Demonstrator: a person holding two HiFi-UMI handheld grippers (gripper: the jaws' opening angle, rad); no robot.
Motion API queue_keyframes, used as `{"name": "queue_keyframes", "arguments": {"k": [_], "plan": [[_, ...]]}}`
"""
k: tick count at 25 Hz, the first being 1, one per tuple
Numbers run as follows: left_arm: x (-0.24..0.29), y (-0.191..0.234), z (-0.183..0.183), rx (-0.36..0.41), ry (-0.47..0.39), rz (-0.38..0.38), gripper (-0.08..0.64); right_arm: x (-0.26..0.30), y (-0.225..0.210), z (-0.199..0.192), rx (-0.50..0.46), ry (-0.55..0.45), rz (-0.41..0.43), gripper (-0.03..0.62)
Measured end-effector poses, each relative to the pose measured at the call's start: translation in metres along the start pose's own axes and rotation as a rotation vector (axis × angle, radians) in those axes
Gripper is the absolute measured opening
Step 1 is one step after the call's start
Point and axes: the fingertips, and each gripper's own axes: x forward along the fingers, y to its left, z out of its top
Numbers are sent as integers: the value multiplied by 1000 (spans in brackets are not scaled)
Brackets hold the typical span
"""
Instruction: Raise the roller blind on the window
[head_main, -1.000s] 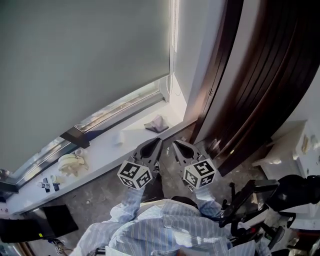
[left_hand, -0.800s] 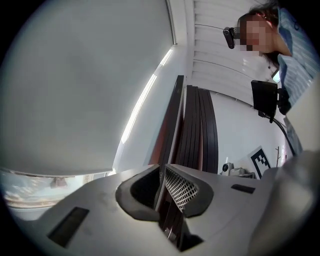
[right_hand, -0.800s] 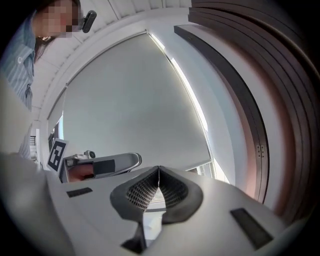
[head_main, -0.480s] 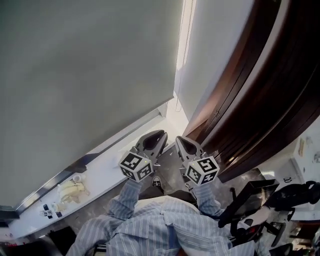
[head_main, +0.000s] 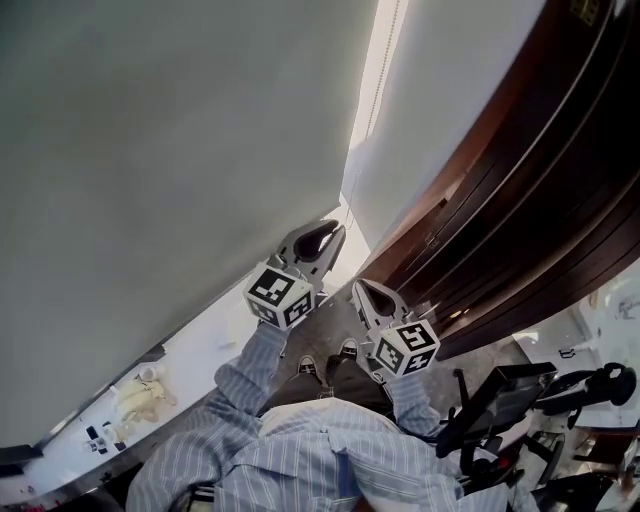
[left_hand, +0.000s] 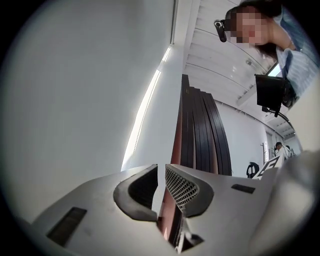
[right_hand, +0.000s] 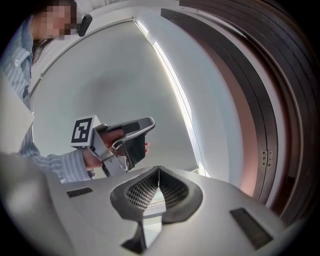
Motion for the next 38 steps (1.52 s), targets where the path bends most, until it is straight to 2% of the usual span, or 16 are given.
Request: {"name": "queue_keyframes", "arguments": {"k": [6,10,13,18,21,29,32,34,38], "plan": [[45,45,7,18,-2,30,31,34,-24,3,-1,33,13,6],[77,70,4,2,2,70,77,46,-42,13,-10,38,48,6],[101,88,6,0,3,100,84,52,-55,24,-28,40,75,6],[136,104,19,57,11,117,100,56,-69,41,-51,40,108,6],[152,111,25,64,7,128,106,59,-77,46,-58,42,122,6],[168,117,48,107,-105,132,104,69,-87,50,-54,39,169,6],[162,117,57,80,-169,125,93,72,-88,48,-54,42,179,6],[155,119,60,46,-201,129,41,73,-86,46,-55,47,186,6],[156,121,52,7,-177,132,26,72,-84,43,-53,57,199,6]]}}
